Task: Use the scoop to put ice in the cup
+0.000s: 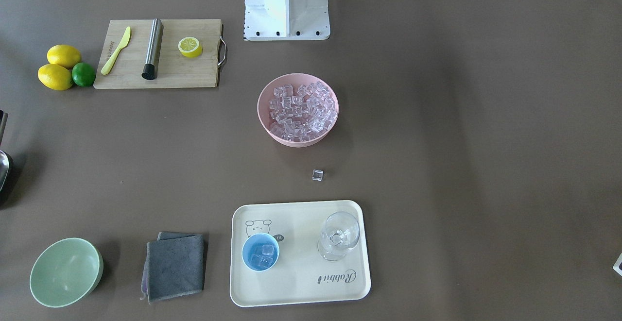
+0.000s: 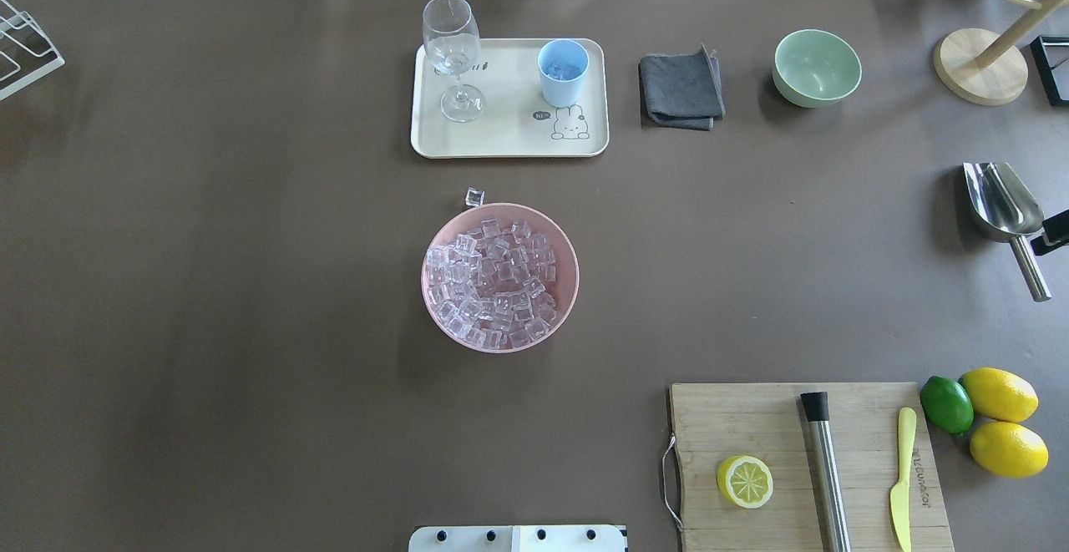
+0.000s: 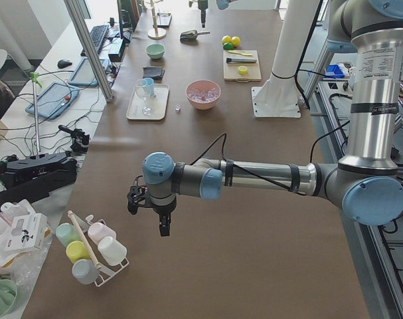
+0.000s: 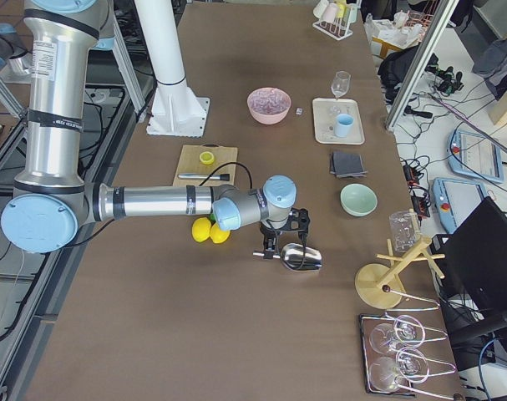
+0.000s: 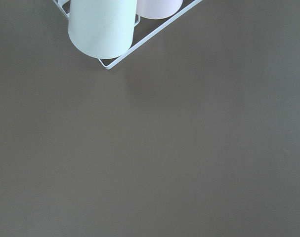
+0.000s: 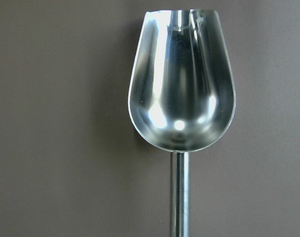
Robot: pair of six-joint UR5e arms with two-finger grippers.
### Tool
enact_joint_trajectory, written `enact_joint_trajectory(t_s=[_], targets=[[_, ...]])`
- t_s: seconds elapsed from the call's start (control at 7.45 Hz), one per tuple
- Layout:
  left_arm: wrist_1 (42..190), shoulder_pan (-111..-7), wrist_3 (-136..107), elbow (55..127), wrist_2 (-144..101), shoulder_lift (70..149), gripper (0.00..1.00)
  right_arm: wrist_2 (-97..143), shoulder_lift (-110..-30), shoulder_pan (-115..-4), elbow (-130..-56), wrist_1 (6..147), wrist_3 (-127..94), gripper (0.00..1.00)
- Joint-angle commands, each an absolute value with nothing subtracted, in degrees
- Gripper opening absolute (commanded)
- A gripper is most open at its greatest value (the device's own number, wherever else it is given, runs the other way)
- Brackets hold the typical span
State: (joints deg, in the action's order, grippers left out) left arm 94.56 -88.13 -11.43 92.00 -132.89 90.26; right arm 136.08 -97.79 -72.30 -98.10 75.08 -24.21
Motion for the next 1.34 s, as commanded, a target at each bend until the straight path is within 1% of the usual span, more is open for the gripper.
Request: enact_joint_trajectory(t_s=[0.0,0.13,0.27,0.54,1.21], targets=[[94.48,-88.15,-11.43,92.02,-132.89,90.26,0.99,136.85,-95.47,-82.23,-103.96,98.41,-2.91,0.99],[94.48,-88.07,-11.43,92.02,-132.89,90.26,0.99,136.24,-94.67,-84.7,-103.63,103.92,4.06,0.99],[94.48,-88.07,-11.43,92.02,-132.89,90.26,0.99,136.23,-95.01,-87.25,-103.28,104.5,7.52,0.99],[94.48,-88.15,-11.43,92.2,-132.89,90.26,0.99,131.43,-95.88,-88.06,-102.22,103.72,7.91,1.0],[94.48,-88.07,-11.43,92.02,-132.89,90.35,0.99,132.28,-96.24,-88.95,-102.39,103.8,8.0,1.0]])
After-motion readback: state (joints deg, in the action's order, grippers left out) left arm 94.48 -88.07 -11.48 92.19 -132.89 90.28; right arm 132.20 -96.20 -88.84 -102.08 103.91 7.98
